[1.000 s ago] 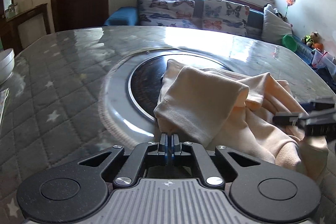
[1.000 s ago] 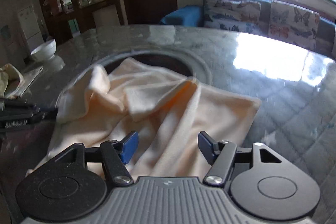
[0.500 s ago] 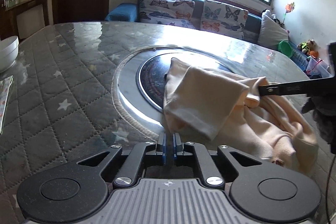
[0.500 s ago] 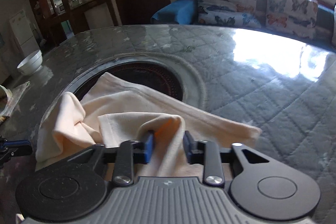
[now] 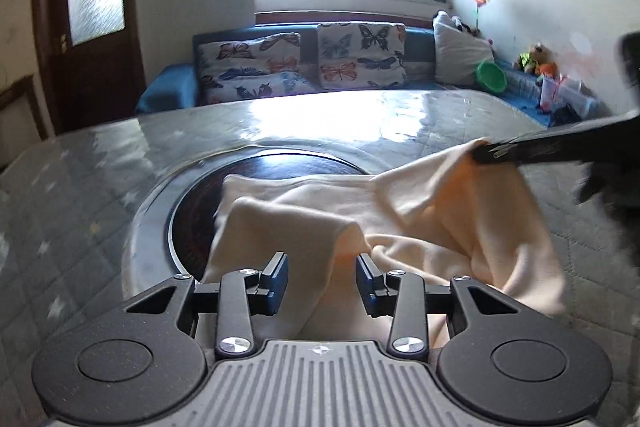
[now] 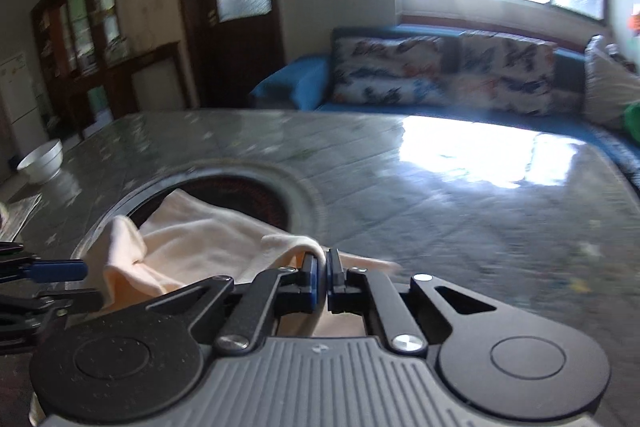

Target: Fold clothes

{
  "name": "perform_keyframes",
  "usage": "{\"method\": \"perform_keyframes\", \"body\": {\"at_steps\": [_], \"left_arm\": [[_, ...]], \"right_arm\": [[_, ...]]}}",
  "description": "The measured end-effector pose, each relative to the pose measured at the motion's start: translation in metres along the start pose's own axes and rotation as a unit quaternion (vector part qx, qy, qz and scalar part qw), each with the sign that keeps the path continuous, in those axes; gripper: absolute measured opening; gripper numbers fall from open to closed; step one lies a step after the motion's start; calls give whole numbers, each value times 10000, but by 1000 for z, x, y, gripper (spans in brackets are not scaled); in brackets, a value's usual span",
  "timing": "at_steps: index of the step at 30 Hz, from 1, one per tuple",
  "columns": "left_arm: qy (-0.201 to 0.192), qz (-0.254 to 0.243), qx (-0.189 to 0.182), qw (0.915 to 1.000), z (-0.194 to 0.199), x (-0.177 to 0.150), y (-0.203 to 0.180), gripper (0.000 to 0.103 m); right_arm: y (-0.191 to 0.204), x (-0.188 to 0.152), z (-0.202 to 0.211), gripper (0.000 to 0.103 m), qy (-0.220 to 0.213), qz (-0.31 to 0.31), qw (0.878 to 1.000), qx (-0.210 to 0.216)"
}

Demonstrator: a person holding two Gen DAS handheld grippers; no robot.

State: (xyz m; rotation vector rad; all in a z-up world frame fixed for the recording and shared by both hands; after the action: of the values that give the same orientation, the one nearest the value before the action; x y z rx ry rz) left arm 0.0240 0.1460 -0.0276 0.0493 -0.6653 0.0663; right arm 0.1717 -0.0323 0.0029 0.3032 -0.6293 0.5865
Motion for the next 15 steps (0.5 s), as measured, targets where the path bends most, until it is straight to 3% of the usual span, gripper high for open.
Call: {"method": "perform_keyframes", "body": {"at_steps": [6,11,15], "left_arm": [[146,-26,180,9997,-25,7,-3,38],[184,76,207,9996,-32,6,2,8],[-10,309,275,9991,-20,8,17,3]], "right_arm": [[-44,-42,58,4,-318,-529,9967,-536],[-66,-86,85,4,-256,-866,9900,-1085],[-82,-112,87,7,64,-1174,9857,-1207]]}}
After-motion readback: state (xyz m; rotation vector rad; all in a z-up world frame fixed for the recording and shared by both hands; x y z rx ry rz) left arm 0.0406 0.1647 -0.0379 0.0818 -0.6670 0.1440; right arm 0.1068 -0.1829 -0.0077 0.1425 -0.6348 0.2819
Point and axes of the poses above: each gripper's, at about its wrist camera, not at the fingertips, and z roughly against the way its jaws point, y to its left, x to its top, the point moved 6 cm from there along -z, roughly the way its jaws point, and after that the axes turned 15 degrees about y, right-handed, at the moved point
